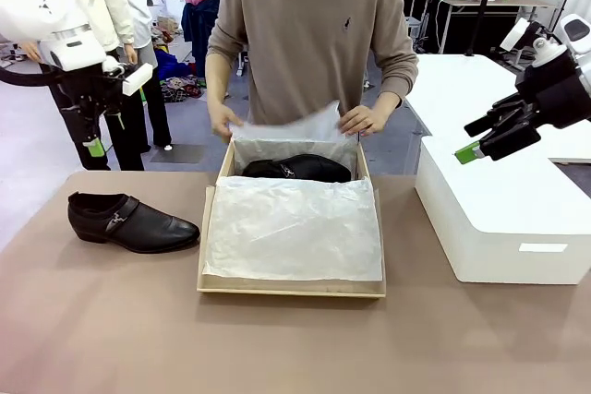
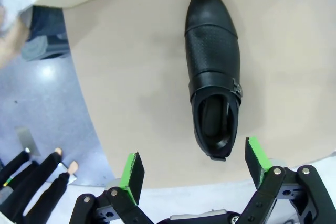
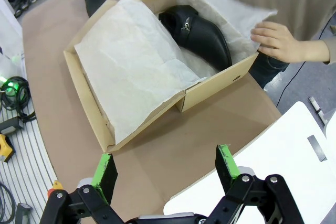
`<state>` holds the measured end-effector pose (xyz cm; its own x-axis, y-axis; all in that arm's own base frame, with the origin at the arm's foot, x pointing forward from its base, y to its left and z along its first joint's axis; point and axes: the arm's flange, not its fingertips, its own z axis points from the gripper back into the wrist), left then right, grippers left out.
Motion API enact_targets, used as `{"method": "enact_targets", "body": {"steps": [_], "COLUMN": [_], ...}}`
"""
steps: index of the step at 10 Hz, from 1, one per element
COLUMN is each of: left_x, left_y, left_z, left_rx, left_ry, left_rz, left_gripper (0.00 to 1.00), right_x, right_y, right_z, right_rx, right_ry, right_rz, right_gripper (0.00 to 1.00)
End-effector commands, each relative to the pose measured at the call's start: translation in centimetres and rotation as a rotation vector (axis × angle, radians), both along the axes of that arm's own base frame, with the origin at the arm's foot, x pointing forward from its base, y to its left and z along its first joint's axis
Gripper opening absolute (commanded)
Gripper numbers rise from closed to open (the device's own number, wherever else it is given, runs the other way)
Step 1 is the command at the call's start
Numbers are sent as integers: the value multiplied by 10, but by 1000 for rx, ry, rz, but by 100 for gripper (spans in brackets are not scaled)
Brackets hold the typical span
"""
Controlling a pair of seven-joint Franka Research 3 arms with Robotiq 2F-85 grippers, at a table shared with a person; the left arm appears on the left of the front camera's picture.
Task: Pack the shoes into the box.
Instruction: Place the other shoe of the Shoes into the Shoes Box.
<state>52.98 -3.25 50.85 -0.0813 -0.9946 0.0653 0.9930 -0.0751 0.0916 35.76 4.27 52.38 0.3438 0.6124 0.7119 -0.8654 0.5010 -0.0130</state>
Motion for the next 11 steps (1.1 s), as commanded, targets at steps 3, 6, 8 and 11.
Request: {"method": "enact_targets", "body": {"steps": [3, 6, 8, 11], "left_x": [-3, 0, 3, 3], "left_y": [20, 31, 34, 30], "left_z": [-36, -56, -52, -57], "left_rx": [29, 43, 36, 20], "left_ry": [-17, -18, -19, 2], "left_rz": [60, 79, 69, 64], "left_gripper": [100, 100, 100, 100], "right_x": [3, 3, 3, 3], "right_y": [-1, -1, -1, -1], "right_z": [-1, -1, -1, -1], "right_rx": [26, 26, 26, 26], "right_ry": [-21, -21, -21, -21], "right_rz": [25, 25, 25, 25], "right_gripper": [100, 100, 100, 100]}}
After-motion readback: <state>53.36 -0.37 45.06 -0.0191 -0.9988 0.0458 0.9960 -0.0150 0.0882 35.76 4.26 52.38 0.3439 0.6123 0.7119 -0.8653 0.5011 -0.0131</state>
